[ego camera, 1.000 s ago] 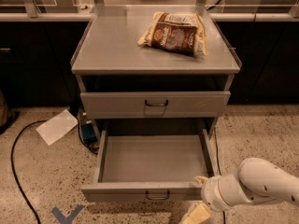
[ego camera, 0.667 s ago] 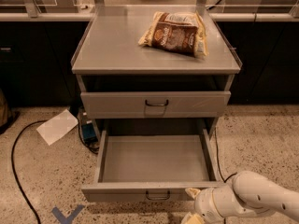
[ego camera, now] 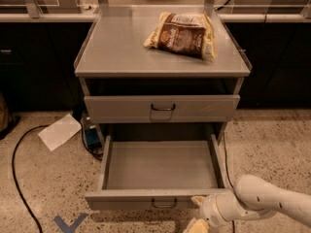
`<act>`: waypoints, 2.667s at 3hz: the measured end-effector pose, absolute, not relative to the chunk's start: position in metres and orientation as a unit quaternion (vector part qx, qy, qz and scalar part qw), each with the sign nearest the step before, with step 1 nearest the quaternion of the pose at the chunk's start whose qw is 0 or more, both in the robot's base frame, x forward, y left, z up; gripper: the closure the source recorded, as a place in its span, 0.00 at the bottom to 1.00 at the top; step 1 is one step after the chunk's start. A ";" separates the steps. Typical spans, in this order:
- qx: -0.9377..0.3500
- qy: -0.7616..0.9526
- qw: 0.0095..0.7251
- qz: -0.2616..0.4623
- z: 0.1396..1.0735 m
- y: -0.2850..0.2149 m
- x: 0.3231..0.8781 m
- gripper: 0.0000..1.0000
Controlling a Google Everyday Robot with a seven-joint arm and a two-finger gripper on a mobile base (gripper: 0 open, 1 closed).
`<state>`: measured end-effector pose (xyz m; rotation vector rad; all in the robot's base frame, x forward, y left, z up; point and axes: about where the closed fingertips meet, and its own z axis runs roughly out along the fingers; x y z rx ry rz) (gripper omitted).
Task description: Close middle drawer
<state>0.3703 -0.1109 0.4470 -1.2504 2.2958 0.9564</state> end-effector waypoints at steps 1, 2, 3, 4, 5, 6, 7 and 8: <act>-0.441 0.811 0.180 0.339 0.446 -0.112 0.372 0.00; -0.430 0.810 0.208 0.342 0.431 -0.109 0.408 0.00; -0.431 0.808 0.208 0.344 0.431 -0.108 0.410 0.00; -0.445 0.789 0.231 0.355 0.444 -0.103 0.458 0.00; -0.445 0.789 0.230 0.355 0.444 -0.102 0.458 0.00; -0.445 0.788 0.226 0.360 0.441 -0.102 0.472 0.00; -0.436 0.794 0.238 0.351 0.448 -0.104 0.516 0.00; -0.435 0.791 0.241 0.355 0.448 -0.102 0.522 0.00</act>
Offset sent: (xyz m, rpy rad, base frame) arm 0.0430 -0.0056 -0.0213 0.0429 -0.0362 -0.0450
